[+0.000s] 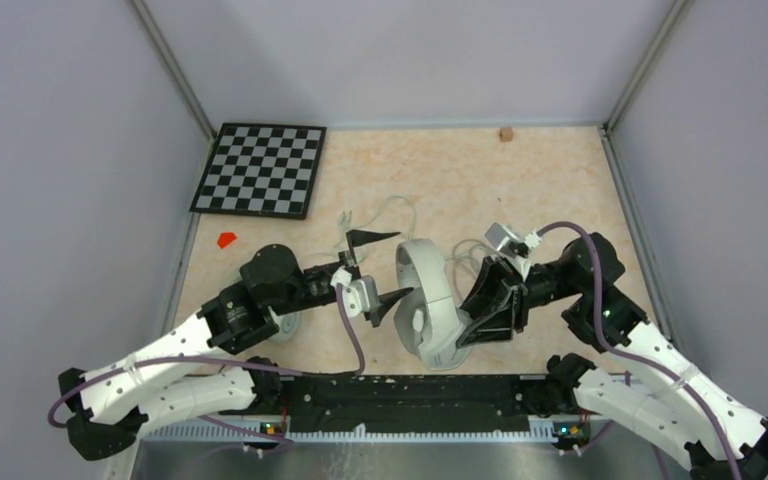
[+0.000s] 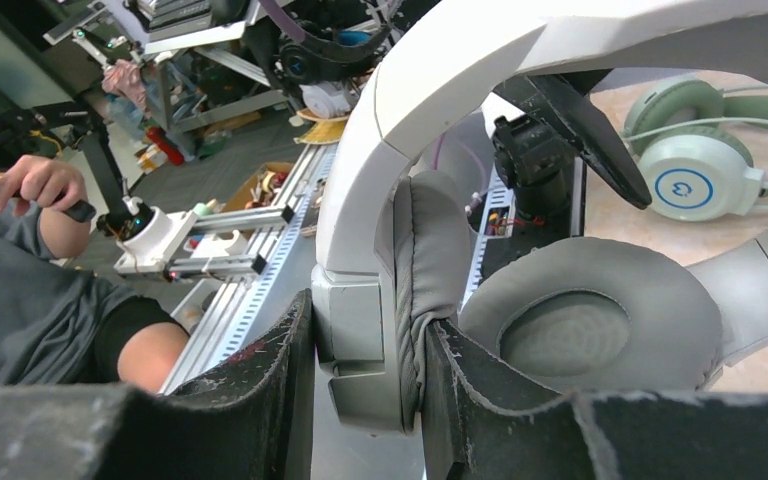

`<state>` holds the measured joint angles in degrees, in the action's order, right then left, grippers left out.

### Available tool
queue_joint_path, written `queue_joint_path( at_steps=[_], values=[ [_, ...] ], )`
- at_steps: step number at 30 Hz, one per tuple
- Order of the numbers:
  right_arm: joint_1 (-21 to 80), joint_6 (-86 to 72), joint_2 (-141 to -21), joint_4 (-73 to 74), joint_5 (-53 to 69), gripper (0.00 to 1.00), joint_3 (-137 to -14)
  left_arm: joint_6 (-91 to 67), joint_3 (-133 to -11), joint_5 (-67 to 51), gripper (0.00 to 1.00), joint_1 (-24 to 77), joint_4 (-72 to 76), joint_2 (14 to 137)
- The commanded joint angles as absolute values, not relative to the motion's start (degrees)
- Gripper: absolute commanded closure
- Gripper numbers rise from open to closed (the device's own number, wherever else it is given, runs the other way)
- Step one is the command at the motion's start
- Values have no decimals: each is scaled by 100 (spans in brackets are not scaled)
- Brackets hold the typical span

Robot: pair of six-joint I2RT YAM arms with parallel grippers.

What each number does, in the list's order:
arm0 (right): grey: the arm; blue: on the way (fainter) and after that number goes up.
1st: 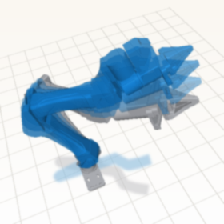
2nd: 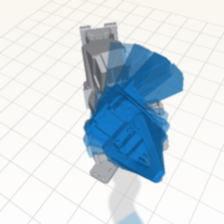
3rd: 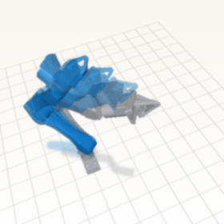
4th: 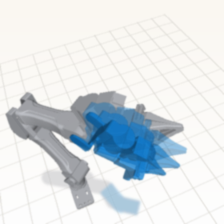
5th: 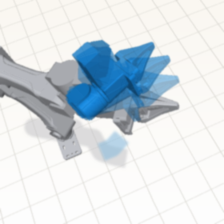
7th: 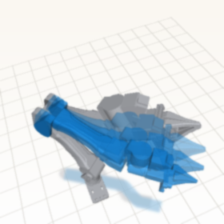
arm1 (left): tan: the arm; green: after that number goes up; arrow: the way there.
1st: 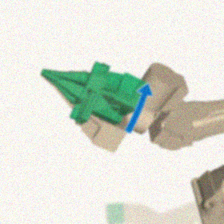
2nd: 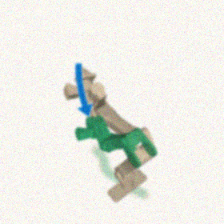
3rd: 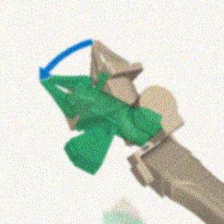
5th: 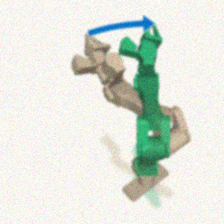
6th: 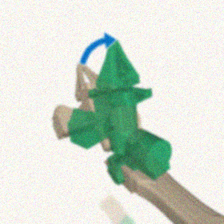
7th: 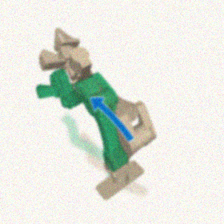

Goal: Wrap the headphones
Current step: Pick up the headphones from the center of the board.

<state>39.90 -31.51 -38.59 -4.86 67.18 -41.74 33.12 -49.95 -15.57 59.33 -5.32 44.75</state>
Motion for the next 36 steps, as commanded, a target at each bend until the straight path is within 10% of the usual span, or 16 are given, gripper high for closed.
queue_joint_path(
  at_steps=[1, 24, 36],
  values=[
    [3999, -3396, -3733, -1395, 6952, 96, -4324, 3415, -5304, -1848, 7, 5934, -47, 4638],
    [3999, -3707, -3731, -1323, 6905, 99, -4188, 3829, -5291, -2109, 13, 5937, 783, 5141],
    [3997, -4003, -3736, -1639, 6866, 100, -4093, 3997, -5275, -2171, 34, 5935, 758, 5154]
  ],
)
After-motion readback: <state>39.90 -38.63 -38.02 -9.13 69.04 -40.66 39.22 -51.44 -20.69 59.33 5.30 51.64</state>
